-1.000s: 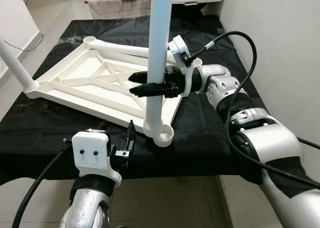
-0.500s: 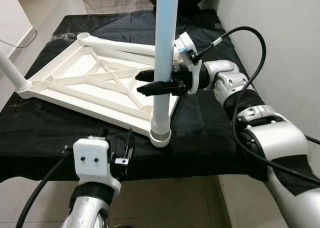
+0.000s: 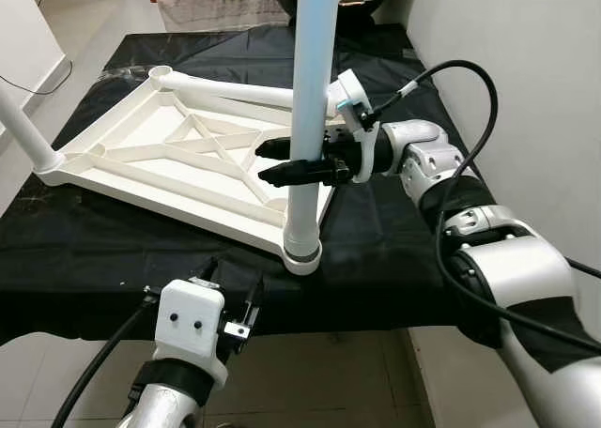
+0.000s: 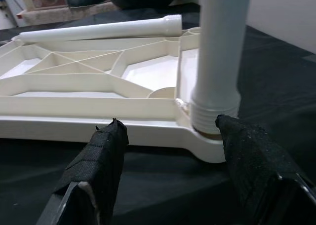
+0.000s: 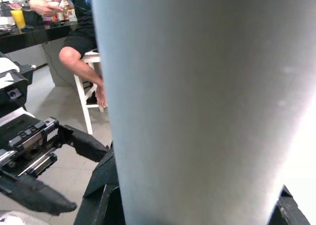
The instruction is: Building children table
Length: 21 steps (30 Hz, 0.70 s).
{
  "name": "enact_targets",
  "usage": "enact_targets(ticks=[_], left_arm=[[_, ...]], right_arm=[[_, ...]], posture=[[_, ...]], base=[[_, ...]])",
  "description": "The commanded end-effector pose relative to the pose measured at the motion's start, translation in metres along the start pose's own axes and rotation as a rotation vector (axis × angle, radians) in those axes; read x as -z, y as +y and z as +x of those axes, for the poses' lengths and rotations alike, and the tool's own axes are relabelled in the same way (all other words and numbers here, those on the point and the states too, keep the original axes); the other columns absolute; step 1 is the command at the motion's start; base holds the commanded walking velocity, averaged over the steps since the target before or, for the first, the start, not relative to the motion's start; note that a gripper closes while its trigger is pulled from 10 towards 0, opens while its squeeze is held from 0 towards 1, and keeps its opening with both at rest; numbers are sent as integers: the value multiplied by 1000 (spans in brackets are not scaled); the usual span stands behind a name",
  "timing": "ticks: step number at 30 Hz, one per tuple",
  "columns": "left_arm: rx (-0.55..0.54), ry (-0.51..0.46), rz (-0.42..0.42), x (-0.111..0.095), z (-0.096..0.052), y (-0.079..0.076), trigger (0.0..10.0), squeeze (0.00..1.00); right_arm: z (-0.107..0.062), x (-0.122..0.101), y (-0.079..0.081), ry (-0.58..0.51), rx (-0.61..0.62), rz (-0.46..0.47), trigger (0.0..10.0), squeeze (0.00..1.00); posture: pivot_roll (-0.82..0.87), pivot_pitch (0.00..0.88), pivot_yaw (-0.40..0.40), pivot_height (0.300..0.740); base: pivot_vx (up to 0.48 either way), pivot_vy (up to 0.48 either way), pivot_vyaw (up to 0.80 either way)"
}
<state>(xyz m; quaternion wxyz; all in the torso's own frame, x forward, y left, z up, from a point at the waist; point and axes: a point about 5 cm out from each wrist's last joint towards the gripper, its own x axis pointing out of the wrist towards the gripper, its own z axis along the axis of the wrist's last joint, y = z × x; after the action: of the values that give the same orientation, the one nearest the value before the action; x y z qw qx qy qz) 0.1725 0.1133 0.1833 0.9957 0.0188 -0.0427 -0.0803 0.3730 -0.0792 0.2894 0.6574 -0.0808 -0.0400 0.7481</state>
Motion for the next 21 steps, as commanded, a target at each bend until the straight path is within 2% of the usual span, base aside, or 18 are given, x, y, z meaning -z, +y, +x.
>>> enact_targets(ticks=[1,10,21], left_arm=[[2,18,3,5,-2,-2,10000,0],[6,11,11,6,-1,0,10000,0],[10,12,23,8,-1,0,10000,0]], right_arm=[[3,13,4,15,-22,52,10000,0],[4,17,5,37,-34,57,10000,0],[2,16,9,13,-56,53,10000,0]], posture=[[56,193,2,740],[46,189,-2,740],[4,186,3,740]], base=[[0,0,0],[0,0,0],[0,0,0]])
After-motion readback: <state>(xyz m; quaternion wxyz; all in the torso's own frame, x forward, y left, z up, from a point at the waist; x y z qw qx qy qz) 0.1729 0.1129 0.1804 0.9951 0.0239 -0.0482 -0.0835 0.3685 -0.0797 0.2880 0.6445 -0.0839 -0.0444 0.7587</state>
